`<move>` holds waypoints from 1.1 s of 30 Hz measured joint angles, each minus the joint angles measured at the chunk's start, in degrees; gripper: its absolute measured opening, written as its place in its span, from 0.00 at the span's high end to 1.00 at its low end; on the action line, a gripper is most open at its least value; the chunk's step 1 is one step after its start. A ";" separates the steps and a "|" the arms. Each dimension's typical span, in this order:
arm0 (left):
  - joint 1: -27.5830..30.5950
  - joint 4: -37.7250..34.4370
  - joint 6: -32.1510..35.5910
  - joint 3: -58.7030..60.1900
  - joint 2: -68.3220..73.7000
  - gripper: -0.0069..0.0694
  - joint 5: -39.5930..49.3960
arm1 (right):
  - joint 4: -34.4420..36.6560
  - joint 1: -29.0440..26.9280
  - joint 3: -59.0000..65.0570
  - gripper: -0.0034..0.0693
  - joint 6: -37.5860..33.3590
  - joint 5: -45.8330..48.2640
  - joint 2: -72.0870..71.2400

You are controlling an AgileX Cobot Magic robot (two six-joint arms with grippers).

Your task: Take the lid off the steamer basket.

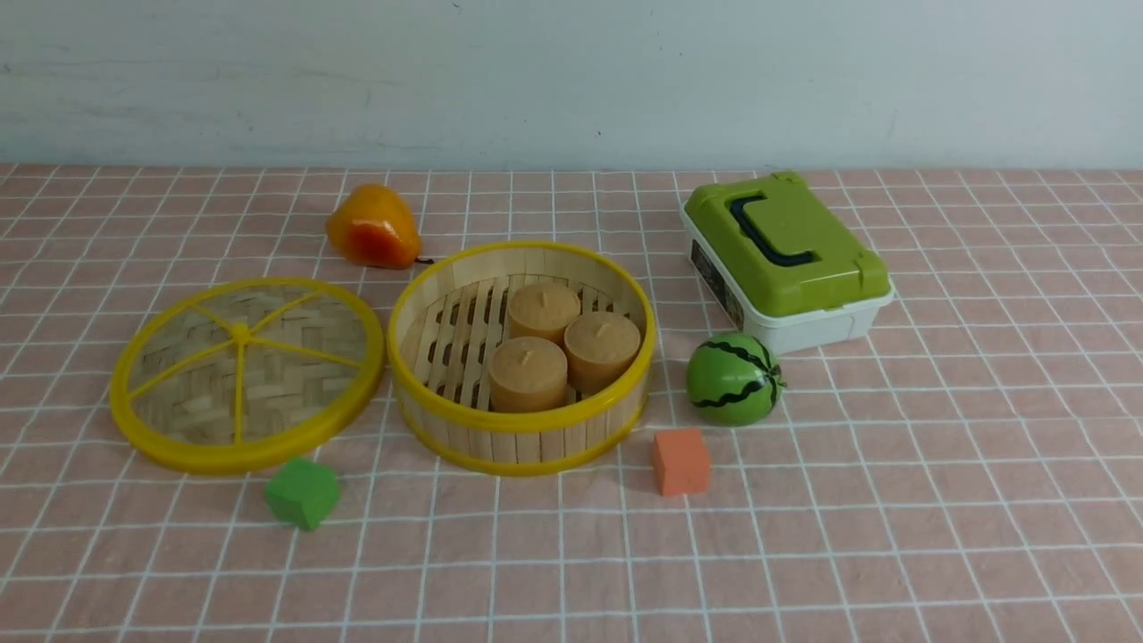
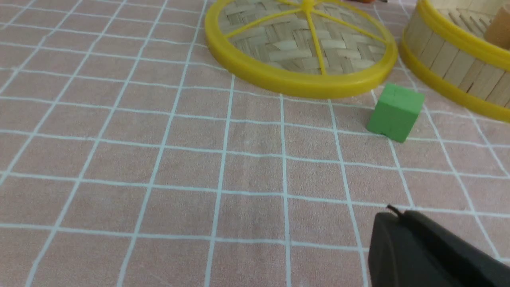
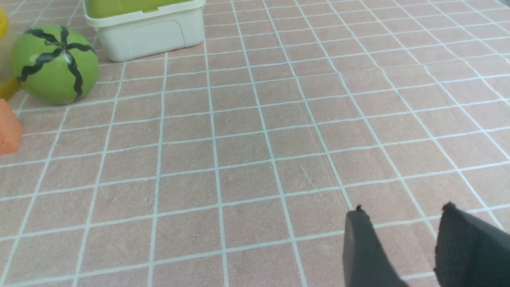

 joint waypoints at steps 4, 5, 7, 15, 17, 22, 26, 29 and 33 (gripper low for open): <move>0.00 -2.14 1.91 0.06 0.00 0.93 0.27 | 0.00 0.00 0.00 0.62 0.00 0.00 0.00; 0.00 -2.20 1.92 0.06 0.00 0.93 0.27 | 0.00 0.00 0.00 0.62 0.00 0.00 0.00; 0.00 -2.36 2.29 0.06 0.00 0.93 0.33 | 0.00 0.00 0.00 0.62 0.00 0.00 0.00; 0.00 -2.54 2.35 0.06 0.00 0.93 0.33 | 0.00 0.00 0.00 0.62 0.00 0.00 0.00; 0.00 -2.54 2.35 0.06 0.00 0.93 0.37 | 0.00 0.00 0.00 0.62 0.00 0.00 0.00; 0.00 -2.54 2.35 0.06 0.00 0.93 0.37 | -0.05 0.00 0.00 0.62 0.00 0.00 0.00; 0.00 -2.54 2.35 0.06 0.00 0.93 0.37 | -0.05 0.00 0.00 0.62 0.00 0.00 0.00; 0.00 -2.54 2.35 0.06 0.00 0.93 0.39 | 0.00 0.00 0.00 0.62 0.00 0.00 0.00; 0.00 -2.54 2.35 0.06 0.00 0.93 0.39 | 0.00 0.00 0.00 0.62 0.00 0.00 0.00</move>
